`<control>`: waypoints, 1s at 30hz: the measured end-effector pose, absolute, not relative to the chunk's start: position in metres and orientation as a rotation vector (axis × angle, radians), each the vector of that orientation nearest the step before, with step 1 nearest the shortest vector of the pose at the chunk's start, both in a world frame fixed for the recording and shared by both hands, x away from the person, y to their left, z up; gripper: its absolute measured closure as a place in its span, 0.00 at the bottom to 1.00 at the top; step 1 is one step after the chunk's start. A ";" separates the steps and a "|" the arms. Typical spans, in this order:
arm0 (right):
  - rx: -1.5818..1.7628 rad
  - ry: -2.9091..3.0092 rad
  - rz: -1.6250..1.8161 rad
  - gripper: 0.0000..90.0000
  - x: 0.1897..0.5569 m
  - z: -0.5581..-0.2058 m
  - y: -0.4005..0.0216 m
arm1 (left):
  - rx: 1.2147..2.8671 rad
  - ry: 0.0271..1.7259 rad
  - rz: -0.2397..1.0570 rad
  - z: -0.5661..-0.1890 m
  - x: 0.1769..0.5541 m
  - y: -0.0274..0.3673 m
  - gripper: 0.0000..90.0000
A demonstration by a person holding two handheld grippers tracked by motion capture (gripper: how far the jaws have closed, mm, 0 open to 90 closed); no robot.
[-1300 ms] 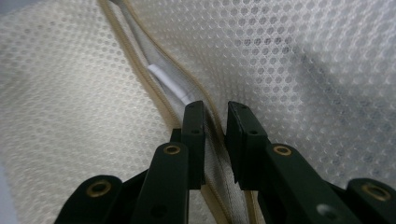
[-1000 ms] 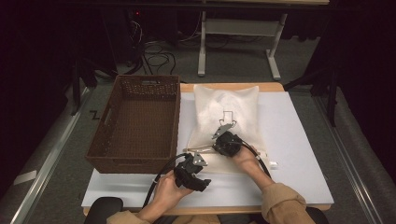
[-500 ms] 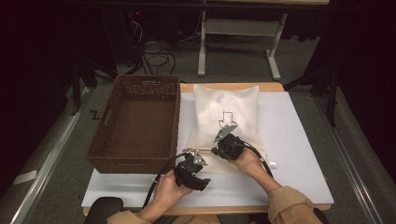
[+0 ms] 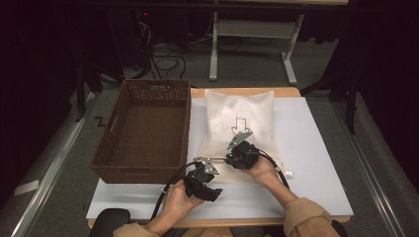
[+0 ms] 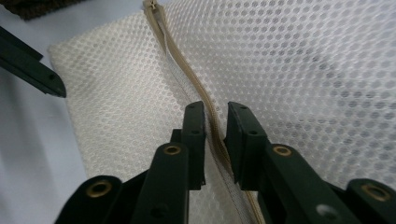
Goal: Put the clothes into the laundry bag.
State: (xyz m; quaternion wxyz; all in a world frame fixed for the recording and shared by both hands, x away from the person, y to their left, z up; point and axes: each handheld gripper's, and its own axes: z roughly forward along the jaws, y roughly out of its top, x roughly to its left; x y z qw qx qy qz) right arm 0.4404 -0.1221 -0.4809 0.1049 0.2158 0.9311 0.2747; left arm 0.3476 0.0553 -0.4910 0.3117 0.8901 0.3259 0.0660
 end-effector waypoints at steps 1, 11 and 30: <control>0.635 2.742 0.823 0.86 0.439 -0.479 -0.123 | 2.349 0.860 0.174 -0.491 0.348 0.055 0.43; 0.670 2.660 0.956 0.81 0.430 -0.456 -0.142 | 2.320 0.859 0.153 -0.486 0.349 0.057 0.43; 0.760 2.546 1.115 0.72 0.396 -0.430 -0.187 | 2.285 0.846 0.129 -0.470 0.347 0.062 0.43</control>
